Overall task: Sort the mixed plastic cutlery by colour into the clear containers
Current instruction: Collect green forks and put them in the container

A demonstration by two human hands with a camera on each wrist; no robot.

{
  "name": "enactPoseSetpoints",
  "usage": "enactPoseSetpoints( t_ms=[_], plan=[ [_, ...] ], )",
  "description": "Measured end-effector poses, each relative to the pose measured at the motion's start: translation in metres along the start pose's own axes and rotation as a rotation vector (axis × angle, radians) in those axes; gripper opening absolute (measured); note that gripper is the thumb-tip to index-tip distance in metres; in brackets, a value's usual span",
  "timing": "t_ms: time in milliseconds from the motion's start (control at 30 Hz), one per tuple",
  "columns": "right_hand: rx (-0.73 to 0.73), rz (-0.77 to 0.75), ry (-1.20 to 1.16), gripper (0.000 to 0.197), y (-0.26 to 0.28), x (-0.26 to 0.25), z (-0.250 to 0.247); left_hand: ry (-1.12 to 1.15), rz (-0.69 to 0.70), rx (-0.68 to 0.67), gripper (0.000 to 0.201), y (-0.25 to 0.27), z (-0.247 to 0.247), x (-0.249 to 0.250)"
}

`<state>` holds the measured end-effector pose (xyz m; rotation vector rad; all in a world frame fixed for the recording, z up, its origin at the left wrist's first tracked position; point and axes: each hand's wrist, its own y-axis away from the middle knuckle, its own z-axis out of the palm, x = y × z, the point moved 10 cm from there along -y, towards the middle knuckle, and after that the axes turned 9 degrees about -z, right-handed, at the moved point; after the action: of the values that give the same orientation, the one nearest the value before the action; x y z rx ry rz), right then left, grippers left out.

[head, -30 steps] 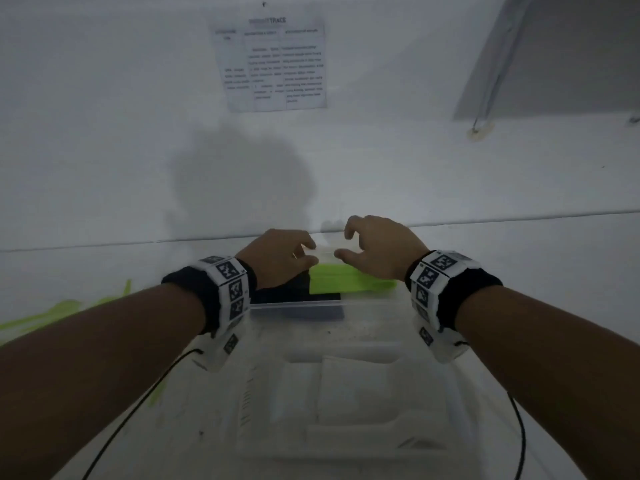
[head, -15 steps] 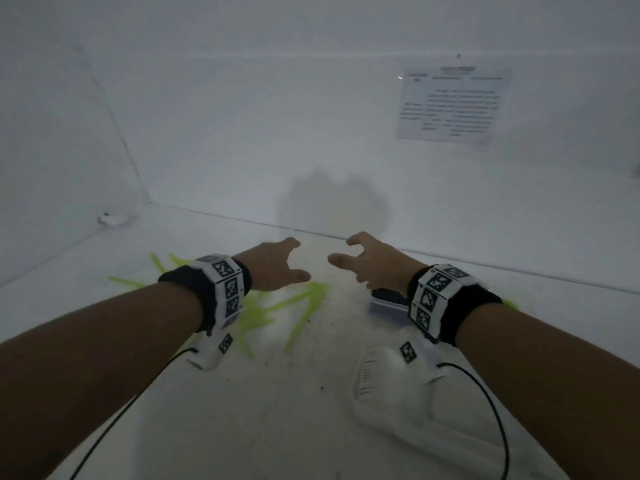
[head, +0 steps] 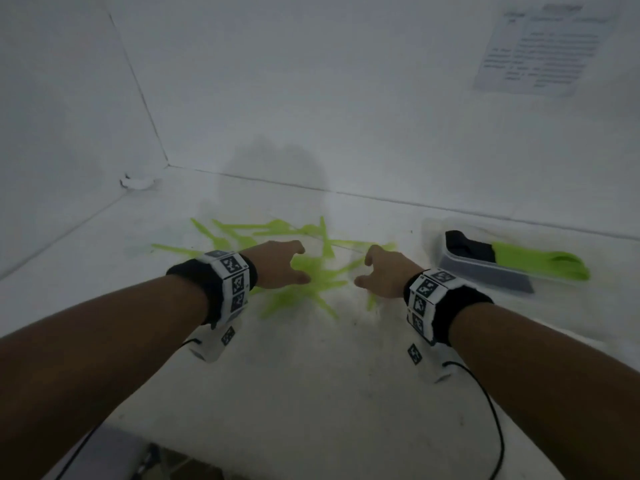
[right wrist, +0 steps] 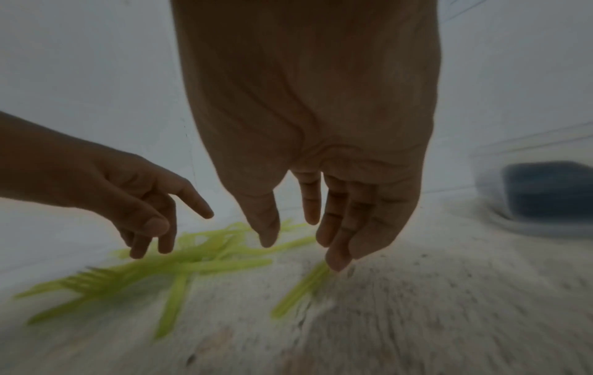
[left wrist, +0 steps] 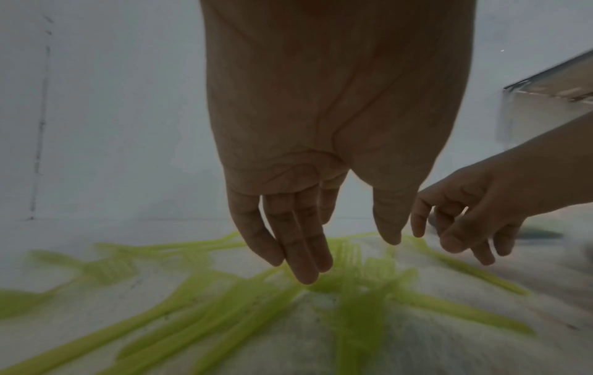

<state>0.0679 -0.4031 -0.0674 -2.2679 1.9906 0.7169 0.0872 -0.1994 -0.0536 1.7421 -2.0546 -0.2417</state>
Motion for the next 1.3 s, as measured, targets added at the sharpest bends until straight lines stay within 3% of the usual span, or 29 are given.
enactPoseSetpoints(
  t_ms=[167, 333, 600, 800, 1000, 1100, 1200, 1300],
  plan=[
    [0.006, 0.126, 0.098, 0.049, 0.009, 0.002, 0.023, -0.061, 0.120, -0.036, 0.061, -0.002, 0.013, -0.005],
    [0.102, 0.196, 0.059, 0.052, 0.022, 0.004, 0.028, -0.065, 0.235, -0.002, 0.047, 0.000, 0.017, 0.004],
    [0.189, 0.331, -0.199, 0.061, 0.030, 0.023, 0.028, 0.010, 0.224, 0.039, 0.042, 0.001, 0.026, 0.008],
    [0.127, 0.267, -0.093, 0.029, 0.016, 0.023, 0.029, 0.058, 0.187, 0.073, 0.028, 0.002, 0.031, 0.002],
    [0.097, 0.217, -0.018, 0.036, 0.014, 0.019, 0.032, 0.247, 0.123, 0.121, 0.015, 0.000, 0.022, 0.003],
    [0.091, 0.227, -0.041, 0.046, 0.013, 0.021, 0.035, 0.443, 0.088, 0.163, 0.010, 0.003, 0.012, -0.002],
    [0.151, 0.225, -0.188, 0.030, 0.013, 0.018, 0.032, 0.641, 0.086, 0.165, 0.008, 0.009, 0.004, -0.012],
    [0.292, 0.109, -0.290, 0.013, 0.016, -0.004, 0.019, 0.642, 0.058, 0.225, 0.015, 0.020, -0.004, -0.030]
  ],
)
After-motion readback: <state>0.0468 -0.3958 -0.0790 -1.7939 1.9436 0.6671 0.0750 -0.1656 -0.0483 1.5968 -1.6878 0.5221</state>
